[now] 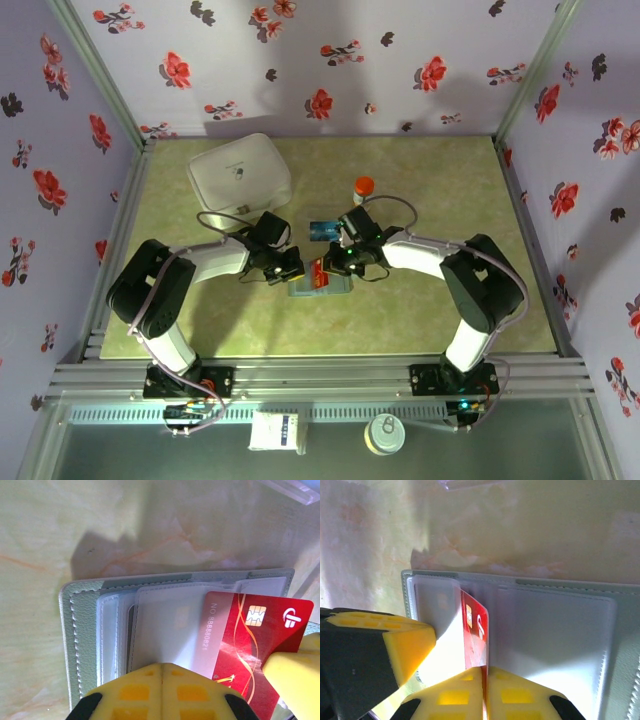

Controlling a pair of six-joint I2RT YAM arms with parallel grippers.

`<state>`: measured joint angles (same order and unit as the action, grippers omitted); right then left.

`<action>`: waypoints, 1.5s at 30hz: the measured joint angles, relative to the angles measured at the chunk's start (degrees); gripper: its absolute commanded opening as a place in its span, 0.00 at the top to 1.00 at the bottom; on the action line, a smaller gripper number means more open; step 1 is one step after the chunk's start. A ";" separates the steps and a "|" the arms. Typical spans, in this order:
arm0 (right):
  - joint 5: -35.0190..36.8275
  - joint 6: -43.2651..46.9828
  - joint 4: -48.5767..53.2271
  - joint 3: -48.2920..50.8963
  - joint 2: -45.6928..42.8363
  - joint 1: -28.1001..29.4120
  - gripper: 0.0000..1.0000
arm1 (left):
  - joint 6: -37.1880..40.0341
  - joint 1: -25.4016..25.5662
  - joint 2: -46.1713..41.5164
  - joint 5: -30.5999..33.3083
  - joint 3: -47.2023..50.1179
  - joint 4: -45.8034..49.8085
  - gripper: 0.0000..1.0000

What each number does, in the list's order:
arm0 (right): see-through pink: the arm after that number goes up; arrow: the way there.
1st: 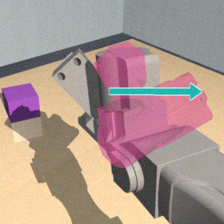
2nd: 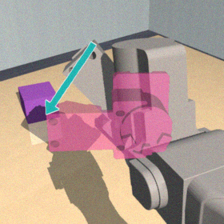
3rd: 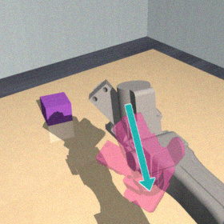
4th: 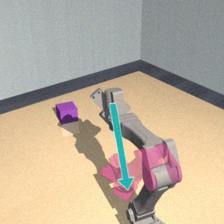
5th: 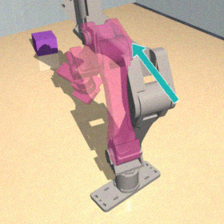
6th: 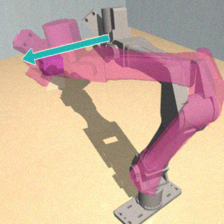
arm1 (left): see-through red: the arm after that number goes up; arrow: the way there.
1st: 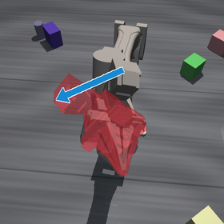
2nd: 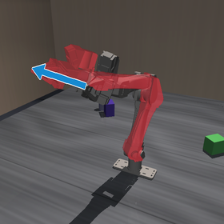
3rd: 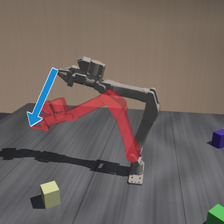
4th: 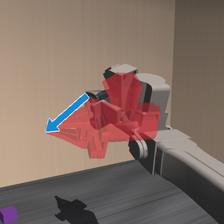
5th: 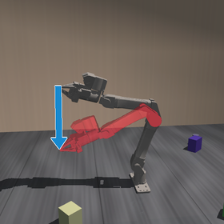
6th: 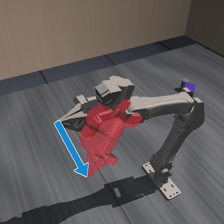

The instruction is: Take the credit cards out of the card holder

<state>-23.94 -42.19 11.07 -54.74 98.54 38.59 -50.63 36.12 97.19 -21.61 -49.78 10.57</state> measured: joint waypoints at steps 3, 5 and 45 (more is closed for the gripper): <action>0.15 0.66 1.09 -0.26 -0.33 0.00 0.91 | 0.00 0.00 0.00 0.00 0.00 0.00 1.00; 0.17 1.18 1.73 -0.61 -0.52 -0.04 0.92 | 0.00 0.00 -0.02 0.00 0.00 0.00 1.00; 12.57 82.86 46.90 -38.71 11.37 -1.27 1.00 | 0.68 -2.03 -11.21 2.14 3.93 5.75 0.92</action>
<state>-11.38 40.66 57.98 -93.45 109.91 37.32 -49.95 34.09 85.97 -19.46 -45.84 16.32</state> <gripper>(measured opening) 0.065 0.080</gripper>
